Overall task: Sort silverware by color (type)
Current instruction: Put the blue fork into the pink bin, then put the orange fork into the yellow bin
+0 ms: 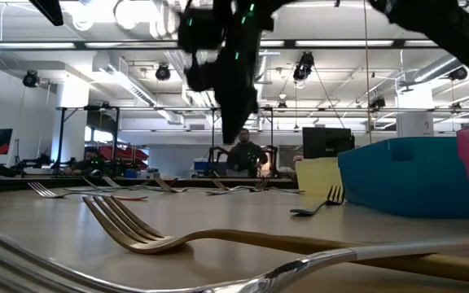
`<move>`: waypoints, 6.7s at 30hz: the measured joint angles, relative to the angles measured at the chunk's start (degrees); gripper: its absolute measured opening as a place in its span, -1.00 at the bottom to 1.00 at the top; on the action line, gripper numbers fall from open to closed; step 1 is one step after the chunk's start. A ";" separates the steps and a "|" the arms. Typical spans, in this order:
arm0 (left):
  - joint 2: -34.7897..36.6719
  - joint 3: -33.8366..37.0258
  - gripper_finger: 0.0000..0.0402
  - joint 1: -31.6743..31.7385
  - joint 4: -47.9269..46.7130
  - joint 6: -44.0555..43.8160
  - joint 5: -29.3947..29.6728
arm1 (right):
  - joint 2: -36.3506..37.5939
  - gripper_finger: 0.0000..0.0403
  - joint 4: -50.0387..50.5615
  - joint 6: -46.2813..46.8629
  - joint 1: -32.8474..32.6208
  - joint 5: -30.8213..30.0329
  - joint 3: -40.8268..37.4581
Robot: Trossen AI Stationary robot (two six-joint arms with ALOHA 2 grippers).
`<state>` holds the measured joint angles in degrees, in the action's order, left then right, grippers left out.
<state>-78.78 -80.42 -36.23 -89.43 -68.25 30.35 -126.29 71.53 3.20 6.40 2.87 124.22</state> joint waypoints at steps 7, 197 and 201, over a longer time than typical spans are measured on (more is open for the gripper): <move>-0.02 0.00 -0.62 -1.31 0.00 0.07 0.00 | 9.67 -0.96 4.73 8.64 -6.63 3.16 -2.66; 4.52 0.74 -0.62 -5.40 20.41 -0.81 -2.94 | 36.95 -0.81 -20.09 54.27 -52.29 2.12 -55.17; 4.52 0.74 -0.62 -7.35 20.40 -1.33 -4.18 | 36.95 -0.61 -19.98 53.37 -52.27 2.05 -54.96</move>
<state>-74.26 -79.68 -43.59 -69.03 -69.58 26.16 -89.34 51.54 56.57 -45.87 4.92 69.27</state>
